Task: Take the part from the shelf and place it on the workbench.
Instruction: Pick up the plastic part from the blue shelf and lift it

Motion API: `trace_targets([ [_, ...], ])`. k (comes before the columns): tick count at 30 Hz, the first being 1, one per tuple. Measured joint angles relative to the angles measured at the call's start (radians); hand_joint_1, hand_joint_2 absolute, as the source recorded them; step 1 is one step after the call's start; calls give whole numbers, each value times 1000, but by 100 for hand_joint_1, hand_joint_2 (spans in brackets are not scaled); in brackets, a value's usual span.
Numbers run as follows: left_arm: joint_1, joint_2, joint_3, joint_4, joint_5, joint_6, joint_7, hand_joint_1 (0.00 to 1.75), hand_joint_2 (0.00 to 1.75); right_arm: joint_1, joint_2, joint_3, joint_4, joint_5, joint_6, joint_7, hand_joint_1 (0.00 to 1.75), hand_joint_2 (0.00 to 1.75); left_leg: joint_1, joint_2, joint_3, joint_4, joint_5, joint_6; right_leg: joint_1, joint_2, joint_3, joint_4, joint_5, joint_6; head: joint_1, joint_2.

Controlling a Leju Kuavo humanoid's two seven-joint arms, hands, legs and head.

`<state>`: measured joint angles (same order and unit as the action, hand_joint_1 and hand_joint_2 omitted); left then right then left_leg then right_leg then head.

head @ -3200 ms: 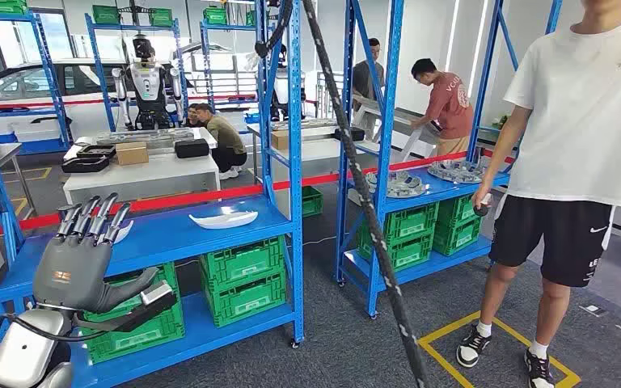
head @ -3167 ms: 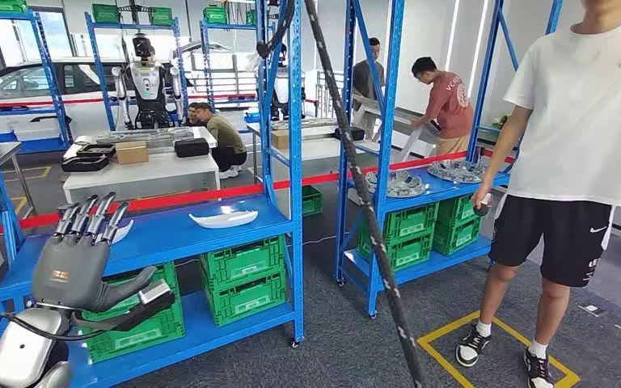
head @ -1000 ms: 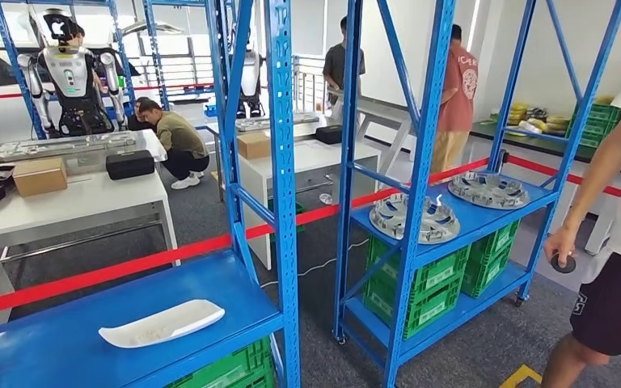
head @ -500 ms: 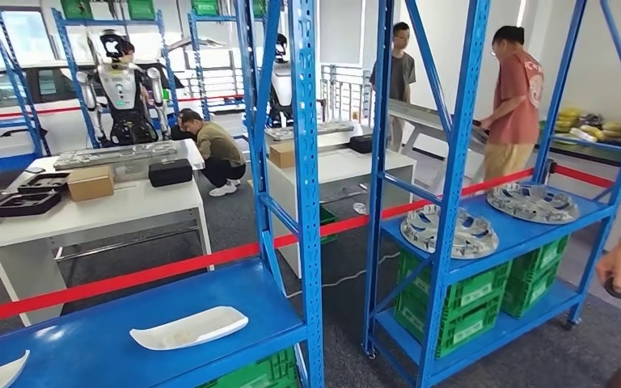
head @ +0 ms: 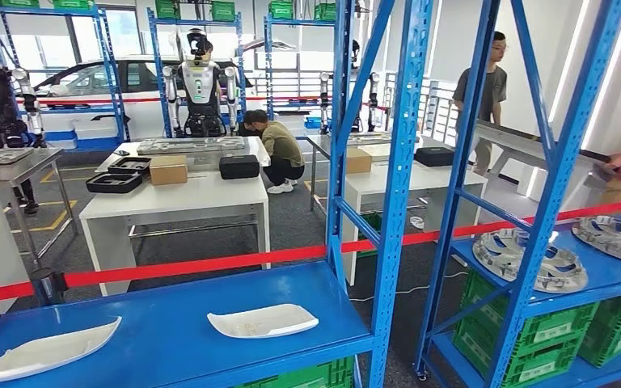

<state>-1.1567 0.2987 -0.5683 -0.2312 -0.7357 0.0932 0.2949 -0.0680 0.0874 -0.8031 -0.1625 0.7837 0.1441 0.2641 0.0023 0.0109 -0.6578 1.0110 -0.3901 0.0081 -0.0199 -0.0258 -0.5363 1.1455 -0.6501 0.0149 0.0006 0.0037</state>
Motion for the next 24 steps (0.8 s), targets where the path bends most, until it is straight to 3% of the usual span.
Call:
trace_targets([
  [2,2,-16,1,0,0,-11,-17,0,0,2,0,-6,0,-7,-11,-2,0,0,-3,-18,0,1,-2,7,3,22,-85,140,-42,-2,2,0],
  [3,4,-22,1,0,-1,-18,-27,0,0,3,0,-11,0,-9,-15,-2,0,0,-4,-28,1,3,-3,8,5,24,-113,172,-37,-4,2,0],
  [4,5,-27,1,0,-3,-23,-38,0,0,3,0,-15,0,-9,-19,-2,0,0,-6,-36,1,5,-4,8,7,25,-123,162,-11,-7,3,0],
  [6,5,-33,1,-2,-6,-32,-58,0,0,2,0,-20,0,-8,-25,-2,0,0,-7,-47,2,13,-8,5,9,26,-91,43,76,-16,4,0],
  [8,4,-37,4,-4,-6,-45,-84,0,0,1,0,-22,0,-4,-31,-4,0,0,-11,-52,-1,23,-13,-2,10,28,-56,-66,130,-24,4,0],
  [12,4,-38,11,-6,-4,-63,-145,0,0,0,0,-24,0,2,-35,1,0,0,-18,-52,-2,21,-16,8,11,30,-50,-93,139,-29,1,0],
  [18,4,-54,14,-15,-27,-66,-233,0,0,0,1,-25,0,10,-35,2,0,0,-18,-48,5,12,-8,-4,10,33,-50,-94,141,-36,-1,0],
  [24,4,-83,14,-25,-52,-61,-285,0,0,-1,2,-31,0,9,-37,2,0,0,-23,-48,4,17,-16,5,5,33,-46,-96,139,-31,-3,0],
])
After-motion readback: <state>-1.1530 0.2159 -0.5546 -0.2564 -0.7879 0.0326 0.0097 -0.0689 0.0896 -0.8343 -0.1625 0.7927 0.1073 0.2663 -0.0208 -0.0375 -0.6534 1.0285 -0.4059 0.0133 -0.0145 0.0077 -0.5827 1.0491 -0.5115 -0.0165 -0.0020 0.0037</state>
